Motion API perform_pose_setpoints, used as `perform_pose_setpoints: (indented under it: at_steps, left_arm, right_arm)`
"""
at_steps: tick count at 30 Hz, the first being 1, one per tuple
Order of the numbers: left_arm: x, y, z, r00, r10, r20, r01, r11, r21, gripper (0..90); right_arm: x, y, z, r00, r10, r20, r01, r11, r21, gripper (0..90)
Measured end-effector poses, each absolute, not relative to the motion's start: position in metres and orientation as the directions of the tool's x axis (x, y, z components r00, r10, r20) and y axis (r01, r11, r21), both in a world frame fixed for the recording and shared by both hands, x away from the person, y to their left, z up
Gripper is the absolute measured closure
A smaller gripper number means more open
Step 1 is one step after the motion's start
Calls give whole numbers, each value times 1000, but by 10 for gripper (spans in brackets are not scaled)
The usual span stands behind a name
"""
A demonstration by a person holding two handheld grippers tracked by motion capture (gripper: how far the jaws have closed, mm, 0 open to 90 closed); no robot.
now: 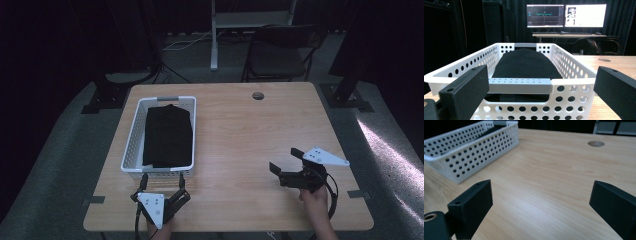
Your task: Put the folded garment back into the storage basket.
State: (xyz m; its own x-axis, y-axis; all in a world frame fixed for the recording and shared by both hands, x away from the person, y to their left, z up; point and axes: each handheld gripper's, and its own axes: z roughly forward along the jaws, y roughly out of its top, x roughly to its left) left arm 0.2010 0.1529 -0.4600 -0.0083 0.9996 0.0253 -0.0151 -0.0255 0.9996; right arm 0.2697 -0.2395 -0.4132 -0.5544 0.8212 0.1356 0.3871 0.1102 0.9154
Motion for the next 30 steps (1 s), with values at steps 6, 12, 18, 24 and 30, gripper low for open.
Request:
perform_pose_setpoints:
  at_steps: [6,12,18,24,30]
  left_arm:
    - [201,153,-460,-8,1000,25,-15,-25,1000,8]
    - [201,153,-460,-8,1000,25,-15,-25,1000,8]
    - [201,153,-460,-6,1000,25,-16,-25,1000,7]
    - [201,153,-460,-6,1000,25,-16,-25,1000,8]
    - [201,153,-460,-6,1000,25,-16,-25,1000,8]
  right_arm:
    - [259,-250,-425,-510,849,137,403,96,910,42]
    - [247,-259,-431,-468,871,148,393,54,918,42]
    - [237,-264,-439,-398,912,99,374,63,925,42]
    - [237,-268,-444,-377,920,106,368,44,929,42]
    - [240,-263,-448,-398,913,89,371,71,926,42]
